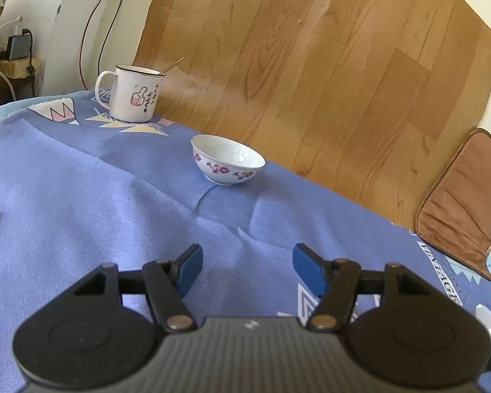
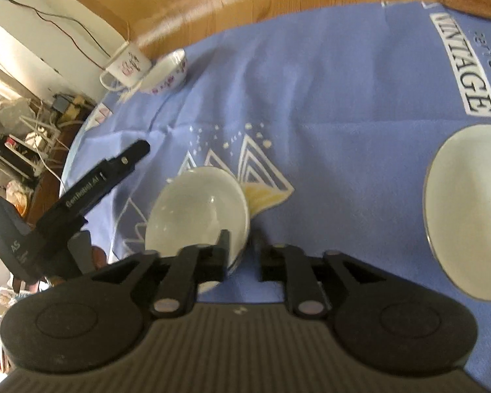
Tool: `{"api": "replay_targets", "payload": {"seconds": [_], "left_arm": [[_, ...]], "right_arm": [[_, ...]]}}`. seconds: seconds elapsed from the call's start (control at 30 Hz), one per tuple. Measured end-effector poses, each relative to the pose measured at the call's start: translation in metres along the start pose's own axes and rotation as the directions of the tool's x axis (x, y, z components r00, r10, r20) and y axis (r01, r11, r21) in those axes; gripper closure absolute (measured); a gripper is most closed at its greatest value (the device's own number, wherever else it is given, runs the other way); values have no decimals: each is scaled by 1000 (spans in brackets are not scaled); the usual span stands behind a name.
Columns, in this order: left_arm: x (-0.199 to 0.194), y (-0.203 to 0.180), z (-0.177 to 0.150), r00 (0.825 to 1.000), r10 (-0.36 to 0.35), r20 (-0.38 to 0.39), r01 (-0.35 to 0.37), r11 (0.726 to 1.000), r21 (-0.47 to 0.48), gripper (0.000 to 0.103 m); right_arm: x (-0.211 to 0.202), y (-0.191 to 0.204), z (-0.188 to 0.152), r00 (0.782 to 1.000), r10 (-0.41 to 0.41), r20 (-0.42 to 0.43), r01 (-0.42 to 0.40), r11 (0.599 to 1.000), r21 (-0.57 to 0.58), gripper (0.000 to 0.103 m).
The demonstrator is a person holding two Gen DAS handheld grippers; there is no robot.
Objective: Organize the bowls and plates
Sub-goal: 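Lift the held bowl with the right gripper and carry it toward the floral plates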
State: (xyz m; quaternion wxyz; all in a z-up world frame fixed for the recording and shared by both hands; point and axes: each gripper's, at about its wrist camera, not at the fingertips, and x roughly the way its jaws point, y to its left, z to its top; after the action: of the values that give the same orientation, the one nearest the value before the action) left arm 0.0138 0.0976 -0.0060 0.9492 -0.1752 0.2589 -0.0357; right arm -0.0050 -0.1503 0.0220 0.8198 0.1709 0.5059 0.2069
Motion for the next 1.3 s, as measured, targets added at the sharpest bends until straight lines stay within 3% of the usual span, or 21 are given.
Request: {"api": "replay_targets", "payload": {"seconds": [0.07, 0.17, 0.3, 0.47, 0.67, 0.77, 0.87, 1.1, 1.2, 1.23, 1.3], "left_arm": [[-1, -1, -1, 1000, 0, 1, 0, 1000, 9, 41], [-3, -4, -2, 1000, 1, 5, -2, 1000, 22, 41], [-3, -5, -3, 1000, -10, -1, 10, 1000, 30, 41], [0, -3, -2, 998, -37, -47, 37, 999, 11, 41], [-21, 11, -3, 993, -72, -90, 63, 994, -95, 41], [-38, 6, 1, 991, -70, -110, 62, 995, -78, 45], [-49, -6, 4, 984, -120, -130, 113, 992, -63, 51], [-41, -43, -8, 958, -156, -241, 167, 986, 26, 67], [-29, -47, -16, 950, -124, -288, 140, 989, 36, 78], [-25, -46, -18, 943, -129, -308, 143, 989, 22, 83], [-22, -47, -22, 929, -158, -336, 167, 986, -2, 91]], "right_arm": [[-6, 2, -5, 999, 9, 39, -9, 1000, -20, 63], [-18, 10, -14, 990, -1, 142, 13, 996, -88, 63], [-38, 13, -27, 961, -1, 276, 36, 992, -122, 63], [-49, 1, -41, 937, 15, 349, 19, 995, -93, 61], [-46, -2, -51, 932, 23, 361, 5, 997, -78, 61], [-45, -3, -52, 937, 32, 349, -4, 997, -80, 61], [-41, -5, -53, 938, 31, 347, -4, 997, -78, 61], [-33, -9, -52, 946, 31, 324, -14, 998, -56, 62], [-28, -6, -51, 950, 40, 310, -19, 997, -69, 70], [-24, -5, -51, 952, 40, 303, -18, 997, -78, 81], [-19, -4, -50, 955, 38, 294, -12, 996, -88, 87]]}}
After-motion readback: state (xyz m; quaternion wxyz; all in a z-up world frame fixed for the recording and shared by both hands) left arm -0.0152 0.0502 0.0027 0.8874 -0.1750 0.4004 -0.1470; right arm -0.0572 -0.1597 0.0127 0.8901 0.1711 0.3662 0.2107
